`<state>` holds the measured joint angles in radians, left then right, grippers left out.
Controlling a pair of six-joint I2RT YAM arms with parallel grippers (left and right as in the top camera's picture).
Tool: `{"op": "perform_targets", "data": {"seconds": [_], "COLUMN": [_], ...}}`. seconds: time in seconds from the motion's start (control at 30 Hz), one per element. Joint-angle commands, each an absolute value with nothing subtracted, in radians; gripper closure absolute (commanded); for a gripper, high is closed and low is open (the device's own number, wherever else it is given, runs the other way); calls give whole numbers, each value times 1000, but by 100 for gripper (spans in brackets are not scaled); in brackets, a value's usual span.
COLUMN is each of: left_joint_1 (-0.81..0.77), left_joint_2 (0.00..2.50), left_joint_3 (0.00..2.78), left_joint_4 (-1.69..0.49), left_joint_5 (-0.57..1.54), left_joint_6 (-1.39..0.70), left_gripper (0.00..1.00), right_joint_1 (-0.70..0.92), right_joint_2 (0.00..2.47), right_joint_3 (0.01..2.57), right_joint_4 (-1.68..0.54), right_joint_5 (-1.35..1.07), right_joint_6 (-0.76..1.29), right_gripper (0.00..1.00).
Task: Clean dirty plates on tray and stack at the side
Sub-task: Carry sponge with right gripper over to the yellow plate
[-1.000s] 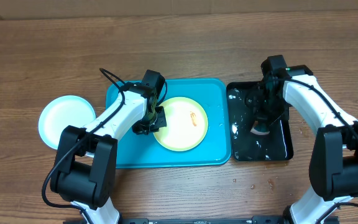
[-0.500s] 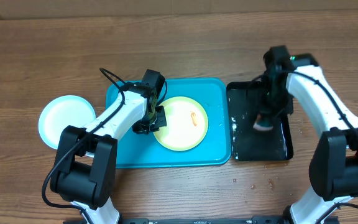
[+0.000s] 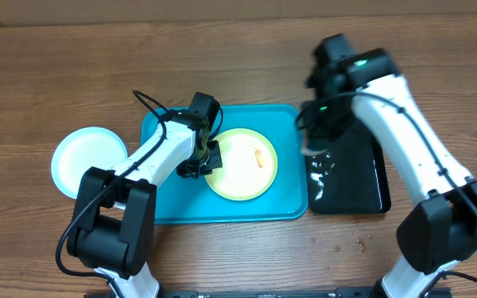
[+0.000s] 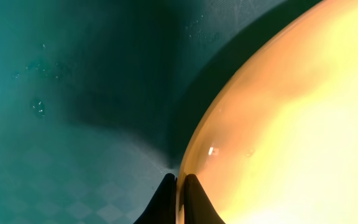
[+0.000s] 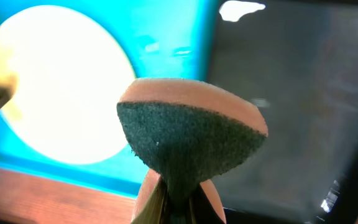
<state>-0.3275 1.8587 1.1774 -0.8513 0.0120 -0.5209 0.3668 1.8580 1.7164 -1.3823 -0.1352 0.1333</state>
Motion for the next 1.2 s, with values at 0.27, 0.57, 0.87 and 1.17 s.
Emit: {"op": "perform_targets", "data": {"seconds": [0.27, 0.57, 0.87, 1.17], "left_joint_1": [-328, -328, -330, -360], "left_joint_2": [1838, 1838, 1838, 1838], "left_joint_3": [1173, 1173, 1173, 1173], "left_joint_4": [-855, -855, -856, -852], "left_joint_5": [20, 28, 35, 41], "left_joint_6": [-509, -509, -504, -482], "left_gripper": [96, 96, 96, 96], "right_joint_1": [604, 632, 632, 632], "right_joint_2": [1843, 1845, 1862, 1863], "right_joint_3": [1644, 1472, 1349, 1333], "right_joint_4": [-1183, -989, -819, -791], "right_joint_5": [-50, 0, 54, 56], "right_joint_6": [244, 252, 263, 263], "right_gripper": [96, 96, 96, 96]}}
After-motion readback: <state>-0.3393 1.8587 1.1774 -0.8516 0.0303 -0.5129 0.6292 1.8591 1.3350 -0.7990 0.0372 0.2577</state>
